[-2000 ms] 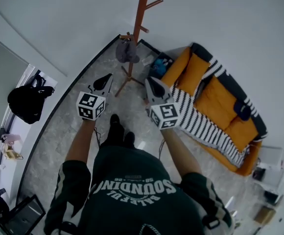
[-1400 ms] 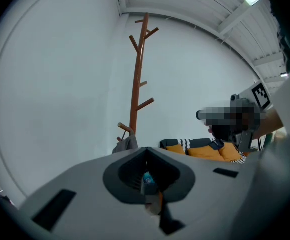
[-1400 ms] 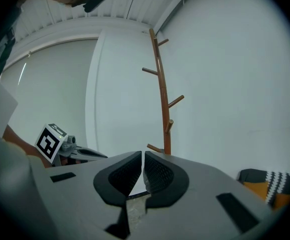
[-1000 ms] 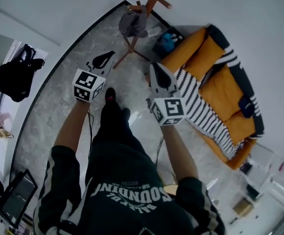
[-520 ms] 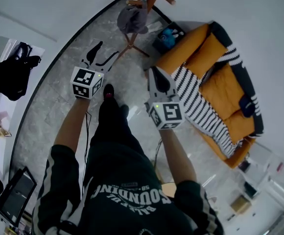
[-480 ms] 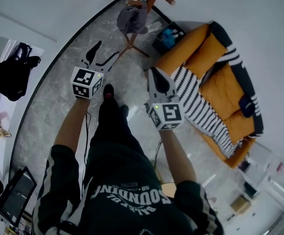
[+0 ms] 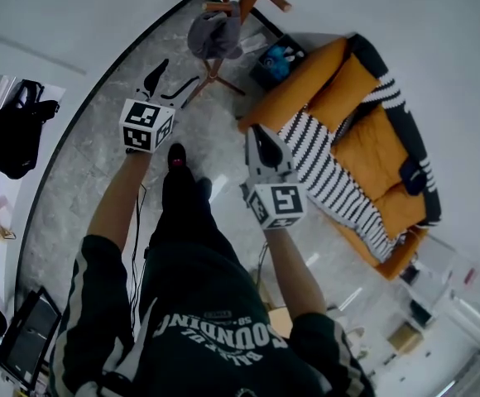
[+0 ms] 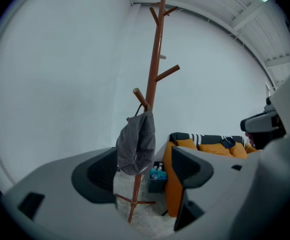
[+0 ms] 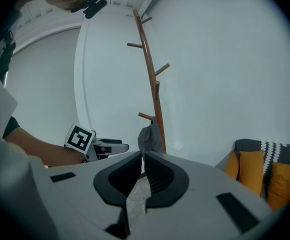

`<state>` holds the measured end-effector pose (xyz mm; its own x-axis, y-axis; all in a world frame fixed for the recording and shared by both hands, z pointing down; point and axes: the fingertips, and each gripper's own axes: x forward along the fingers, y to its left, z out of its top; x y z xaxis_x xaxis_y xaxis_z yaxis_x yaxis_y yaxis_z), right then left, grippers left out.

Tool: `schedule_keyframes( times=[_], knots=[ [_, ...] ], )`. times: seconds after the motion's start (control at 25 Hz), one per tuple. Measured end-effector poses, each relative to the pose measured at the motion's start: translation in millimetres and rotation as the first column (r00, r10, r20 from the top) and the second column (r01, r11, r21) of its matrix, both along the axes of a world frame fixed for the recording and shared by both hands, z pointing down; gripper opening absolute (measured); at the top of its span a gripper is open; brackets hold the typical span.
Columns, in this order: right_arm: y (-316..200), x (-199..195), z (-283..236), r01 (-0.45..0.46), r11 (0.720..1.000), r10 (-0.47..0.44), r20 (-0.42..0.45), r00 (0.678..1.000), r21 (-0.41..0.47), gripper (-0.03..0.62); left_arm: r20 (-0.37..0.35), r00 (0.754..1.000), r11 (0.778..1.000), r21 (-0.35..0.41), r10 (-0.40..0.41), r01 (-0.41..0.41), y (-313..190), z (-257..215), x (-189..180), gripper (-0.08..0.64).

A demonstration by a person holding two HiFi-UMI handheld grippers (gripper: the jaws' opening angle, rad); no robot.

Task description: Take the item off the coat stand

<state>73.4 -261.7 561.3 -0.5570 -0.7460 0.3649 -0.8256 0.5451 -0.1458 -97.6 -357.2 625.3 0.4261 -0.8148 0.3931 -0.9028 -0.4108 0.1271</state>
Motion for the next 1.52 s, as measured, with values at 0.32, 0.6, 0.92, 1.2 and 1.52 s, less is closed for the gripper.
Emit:
schedule_keyframes(
  times=[0.32, 0.6, 0.92, 1.2, 1.52],
  knots=[
    [0.2, 1.7, 16.7, -0.021, 0.999, 0.02, -0.025, 0.999, -0.042, 0.002, 0.008, 1.0, 1.0, -0.024, 0.015, -0.015, -41.1, 22.2, 5.5, 0.321],
    [-4.9, 9.3, 28.2, -0.066, 0.995, 0.063, -0.037, 0.997, -0.074, 0.002, 0.032, 0.999, 0.998, -0.062, 0.025, -0.023, -75.4, 45.4, 8.0, 0.319],
    [-8.8, 15.6, 33.9, -0.086, 0.992, 0.082, -0.041, 0.996, -0.095, 0.002, 0.059, 0.997, 0.995, -0.082, 0.056, -0.051, -101.7, 56.7, 10.6, 0.319],
    [0.0, 19.0, 44.0, -0.09, 0.99, 0.086, -0.042, 0.995, -0.111, 0.001, 0.098, 0.993, 0.995, -0.079, 0.072, -0.064, -107.1, 57.3, 9.0, 0.154],
    [6.9, 19.7, 39.0, -0.089, 0.991, 0.085, -0.041, 0.996, -0.096, 0.002, 0.075, 0.994, 0.996, -0.054, 0.081, -0.078, -98.7, 41.7, 5.5, 0.028]
  ],
)
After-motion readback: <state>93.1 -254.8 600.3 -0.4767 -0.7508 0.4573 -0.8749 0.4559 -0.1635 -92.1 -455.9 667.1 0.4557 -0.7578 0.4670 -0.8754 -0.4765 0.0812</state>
